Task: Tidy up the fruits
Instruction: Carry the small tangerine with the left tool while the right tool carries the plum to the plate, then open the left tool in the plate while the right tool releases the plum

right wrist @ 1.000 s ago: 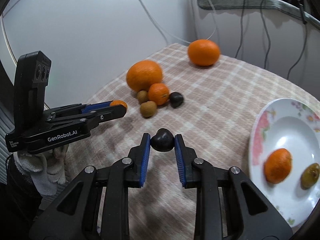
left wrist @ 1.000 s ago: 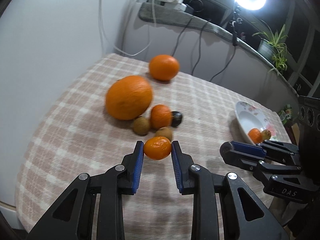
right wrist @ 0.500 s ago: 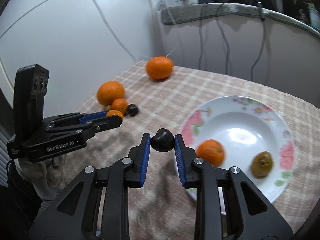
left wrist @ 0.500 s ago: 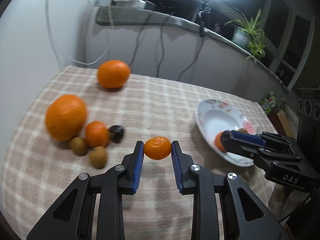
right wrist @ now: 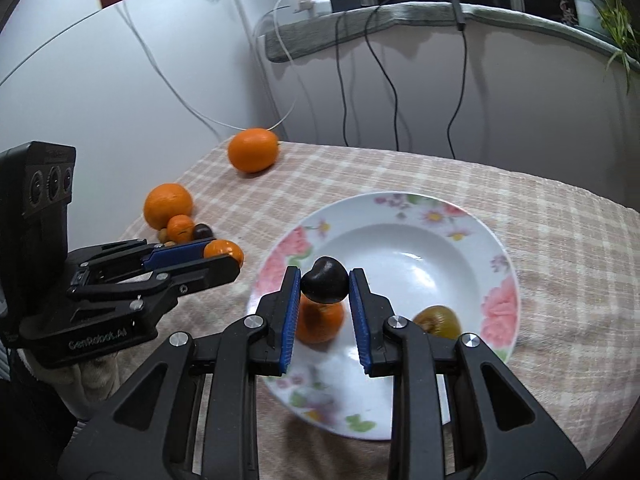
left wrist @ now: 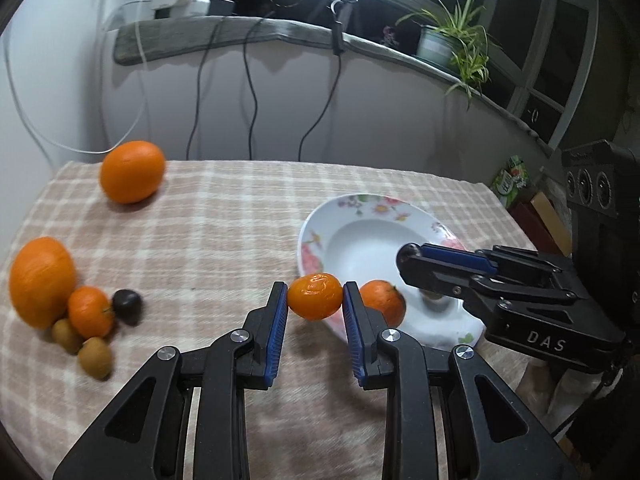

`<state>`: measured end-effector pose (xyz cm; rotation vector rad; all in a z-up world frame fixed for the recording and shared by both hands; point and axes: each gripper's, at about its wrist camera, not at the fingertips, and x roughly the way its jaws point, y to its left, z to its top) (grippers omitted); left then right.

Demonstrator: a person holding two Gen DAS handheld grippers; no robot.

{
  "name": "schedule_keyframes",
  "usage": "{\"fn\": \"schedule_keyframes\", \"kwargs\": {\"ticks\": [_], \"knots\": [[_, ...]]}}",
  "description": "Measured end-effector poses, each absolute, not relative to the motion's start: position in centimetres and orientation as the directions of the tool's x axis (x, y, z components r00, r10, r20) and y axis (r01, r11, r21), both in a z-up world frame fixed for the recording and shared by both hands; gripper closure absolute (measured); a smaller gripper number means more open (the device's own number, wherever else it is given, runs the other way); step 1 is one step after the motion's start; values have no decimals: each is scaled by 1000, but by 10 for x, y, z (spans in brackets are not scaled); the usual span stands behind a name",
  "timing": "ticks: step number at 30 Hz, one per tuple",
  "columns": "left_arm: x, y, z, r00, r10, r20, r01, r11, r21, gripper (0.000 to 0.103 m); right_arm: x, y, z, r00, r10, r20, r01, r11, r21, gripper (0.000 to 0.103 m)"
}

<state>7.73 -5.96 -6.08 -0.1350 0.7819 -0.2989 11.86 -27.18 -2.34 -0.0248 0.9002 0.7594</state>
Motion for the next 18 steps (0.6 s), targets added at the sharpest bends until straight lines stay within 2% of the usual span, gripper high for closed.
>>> {"fn": "schedule_keyframes", "kwargs": {"ticks": [18], "knots": [[98,-74,-66,648,-304,-698,226,952,-205,77,146,-271,-41,364,559,-745,-597,754,274,77]]}}
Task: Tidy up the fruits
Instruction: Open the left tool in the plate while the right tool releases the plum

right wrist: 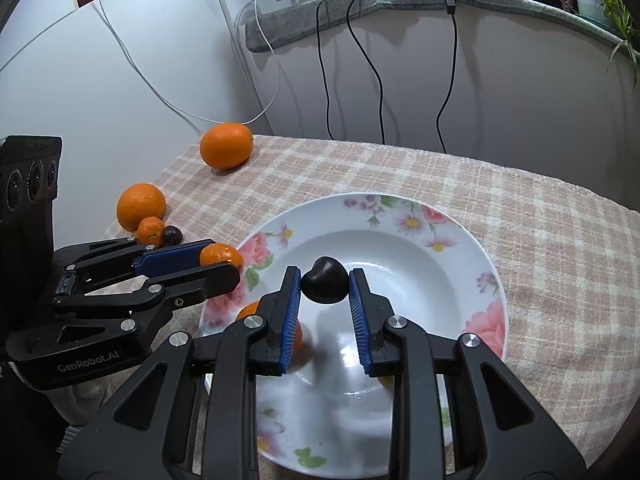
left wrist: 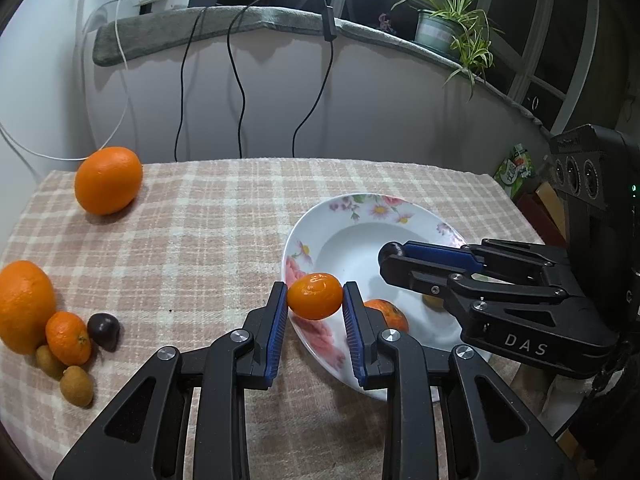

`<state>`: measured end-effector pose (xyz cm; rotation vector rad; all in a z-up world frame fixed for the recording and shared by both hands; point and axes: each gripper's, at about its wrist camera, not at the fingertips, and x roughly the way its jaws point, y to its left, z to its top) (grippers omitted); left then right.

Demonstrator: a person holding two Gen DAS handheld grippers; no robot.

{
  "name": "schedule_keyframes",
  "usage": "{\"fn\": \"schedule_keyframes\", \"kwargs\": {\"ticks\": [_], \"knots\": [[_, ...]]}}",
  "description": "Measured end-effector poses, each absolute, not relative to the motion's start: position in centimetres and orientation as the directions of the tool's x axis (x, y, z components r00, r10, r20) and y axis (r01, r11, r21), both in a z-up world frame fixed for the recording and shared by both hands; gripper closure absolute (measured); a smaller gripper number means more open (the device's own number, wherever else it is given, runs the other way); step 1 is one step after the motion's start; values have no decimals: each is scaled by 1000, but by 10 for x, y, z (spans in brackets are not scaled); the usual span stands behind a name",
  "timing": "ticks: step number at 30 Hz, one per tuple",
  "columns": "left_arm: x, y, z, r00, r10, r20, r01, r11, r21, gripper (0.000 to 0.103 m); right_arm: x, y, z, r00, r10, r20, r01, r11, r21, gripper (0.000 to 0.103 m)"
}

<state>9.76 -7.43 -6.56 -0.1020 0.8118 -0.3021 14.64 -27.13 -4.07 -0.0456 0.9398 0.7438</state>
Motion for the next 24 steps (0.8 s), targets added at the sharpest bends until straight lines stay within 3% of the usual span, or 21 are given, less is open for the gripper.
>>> {"fn": "schedule_keyframes", "kwargs": {"ticks": [10,14,24], "knots": [[98,-76,-66,641,-311,-702,236,950,-205,76,148,-270,-41,361,562,-744,-594,754,281,77],[96,-76,-64,647,-311,-696,238,950,-203,65,148,-270,-39,368,562,-741,-592,756,280,62],[89,-68,-58,664,-302,-684,218,953,-209,65,146,-282,-27,408,571,-712,-563,771,296,46]]}}
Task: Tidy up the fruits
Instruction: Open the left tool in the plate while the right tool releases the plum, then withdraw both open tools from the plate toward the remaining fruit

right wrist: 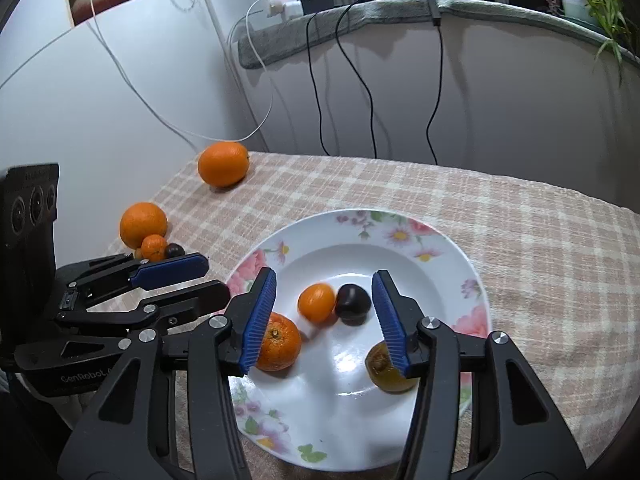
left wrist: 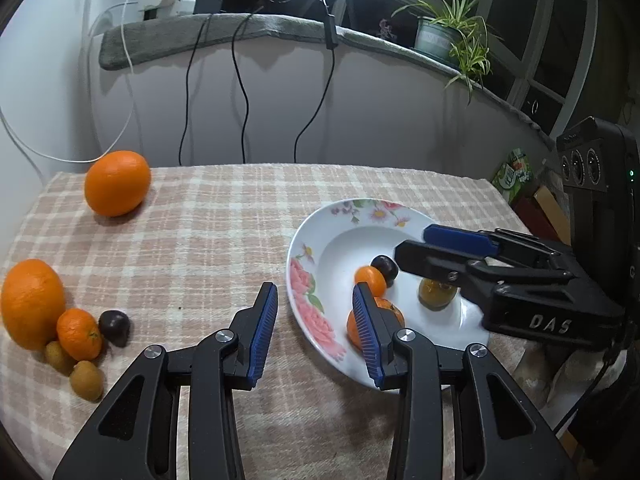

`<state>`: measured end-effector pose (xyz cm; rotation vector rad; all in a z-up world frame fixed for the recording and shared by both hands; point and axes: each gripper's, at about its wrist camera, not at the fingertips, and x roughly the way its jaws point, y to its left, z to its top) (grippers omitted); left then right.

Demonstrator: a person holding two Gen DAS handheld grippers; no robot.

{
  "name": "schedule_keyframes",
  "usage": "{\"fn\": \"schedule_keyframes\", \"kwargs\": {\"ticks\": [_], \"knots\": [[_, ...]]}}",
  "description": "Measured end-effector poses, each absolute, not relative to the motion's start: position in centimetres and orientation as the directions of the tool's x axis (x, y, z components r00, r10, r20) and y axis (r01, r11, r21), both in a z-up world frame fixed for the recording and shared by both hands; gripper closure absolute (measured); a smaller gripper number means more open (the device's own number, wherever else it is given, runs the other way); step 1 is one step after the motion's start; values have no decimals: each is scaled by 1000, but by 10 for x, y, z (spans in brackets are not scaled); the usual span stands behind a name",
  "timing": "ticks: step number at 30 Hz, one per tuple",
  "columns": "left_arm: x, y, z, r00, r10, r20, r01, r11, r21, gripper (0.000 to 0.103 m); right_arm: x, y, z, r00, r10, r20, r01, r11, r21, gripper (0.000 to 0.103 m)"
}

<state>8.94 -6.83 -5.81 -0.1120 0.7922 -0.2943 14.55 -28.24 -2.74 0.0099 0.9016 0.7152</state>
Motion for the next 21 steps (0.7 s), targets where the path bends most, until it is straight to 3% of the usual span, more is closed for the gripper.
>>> {"fn": "schedule_keyframes", "kwargs": {"ticks": [1,7,10,13,15,21], "knots": [[88,-67,-57,667,-300,-682,215,954,-209,65,146,-285,-26,412,572,-709,-558,774,300,39],[82,-58,-55,677,-294,-674,198,956,-218,65,147,-296,-17,433,572,-696,-527,787,319,35],[78,-55,-53,685,-289,-668,190,957,-220,56,148,-300,-14,444,565,-696,-510,798,322,16],[73,-50,-52,693,-283,-664,178,959,-223,53,146,-303,-11,455,557,-694,-505,804,314,15],[69,-46,-52,698,-277,-661,169,960,-224,42,145,-303,-10,453,552,-700,-503,807,310,15],[58,-32,-54,706,-253,-661,134,965,-226,32,140,-297,-11,424,551,-719,-512,800,312,15]]}}
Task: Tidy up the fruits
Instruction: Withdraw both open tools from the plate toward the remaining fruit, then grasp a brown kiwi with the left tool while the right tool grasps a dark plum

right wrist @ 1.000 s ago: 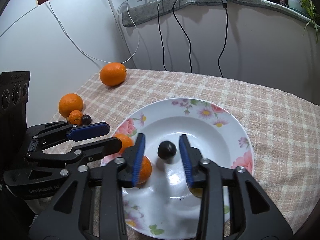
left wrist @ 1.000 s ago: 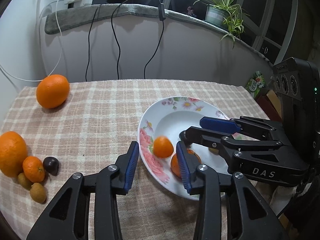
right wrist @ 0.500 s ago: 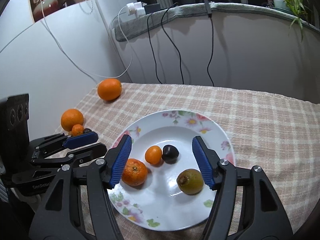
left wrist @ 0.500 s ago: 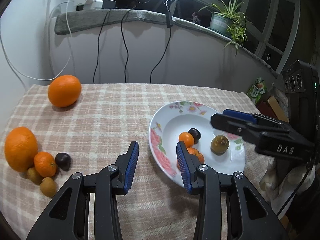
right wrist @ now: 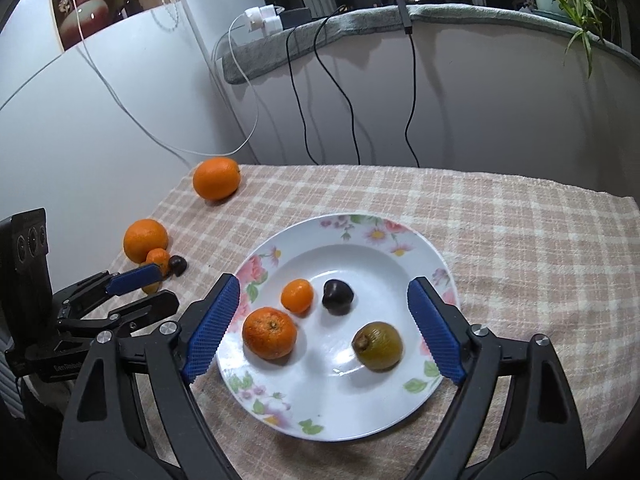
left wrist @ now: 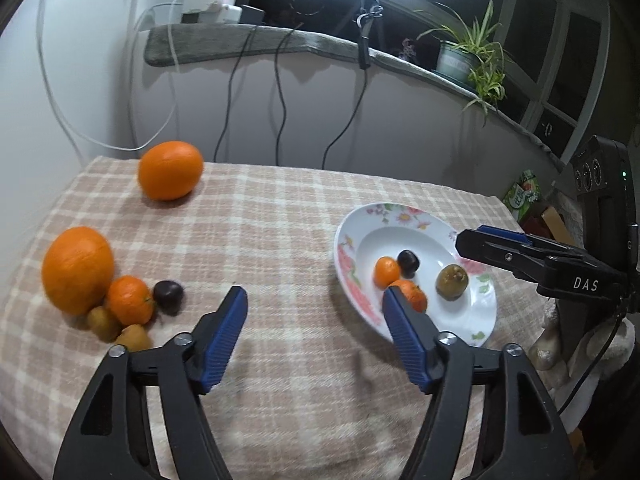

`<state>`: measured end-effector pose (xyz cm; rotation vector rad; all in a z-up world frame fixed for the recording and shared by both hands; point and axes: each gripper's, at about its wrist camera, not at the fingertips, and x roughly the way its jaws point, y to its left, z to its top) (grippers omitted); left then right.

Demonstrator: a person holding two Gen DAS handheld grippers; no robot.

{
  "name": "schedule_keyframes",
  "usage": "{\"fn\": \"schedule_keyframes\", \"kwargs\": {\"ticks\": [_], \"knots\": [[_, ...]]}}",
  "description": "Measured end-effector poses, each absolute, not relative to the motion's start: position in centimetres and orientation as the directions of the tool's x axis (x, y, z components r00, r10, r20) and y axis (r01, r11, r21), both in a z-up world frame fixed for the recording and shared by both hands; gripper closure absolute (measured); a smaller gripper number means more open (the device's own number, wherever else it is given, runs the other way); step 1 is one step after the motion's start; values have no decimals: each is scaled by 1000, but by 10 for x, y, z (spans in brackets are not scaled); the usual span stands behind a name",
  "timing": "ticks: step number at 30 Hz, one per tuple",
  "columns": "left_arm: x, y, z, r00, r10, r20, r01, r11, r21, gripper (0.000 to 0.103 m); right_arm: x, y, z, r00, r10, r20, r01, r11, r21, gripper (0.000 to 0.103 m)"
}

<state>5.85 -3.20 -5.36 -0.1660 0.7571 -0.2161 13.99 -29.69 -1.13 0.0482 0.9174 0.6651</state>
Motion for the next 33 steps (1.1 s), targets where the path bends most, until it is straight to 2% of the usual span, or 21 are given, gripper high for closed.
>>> {"fn": "schedule_keyframes", "kwargs": {"ticks": [21,29,31,33], "knots": [[17,54,-57,745,-102,-659,-66,972,-226,32,115,-248,-5,384,612,-691,-614,728,303,15],[6,76,-62,750,-64,-658,-119,966,-230,32,102,-211,-2,342,620,-706,-705,666,244,15],[4,80,-64,751,-65,-657,-122,964,-236,34,100,-201,-3,330,621,-711,-723,651,233,15],[3,81,-65,750,-72,-657,-117,964,-240,41,99,-190,-4,307,623,-719,-744,629,227,15]]}}
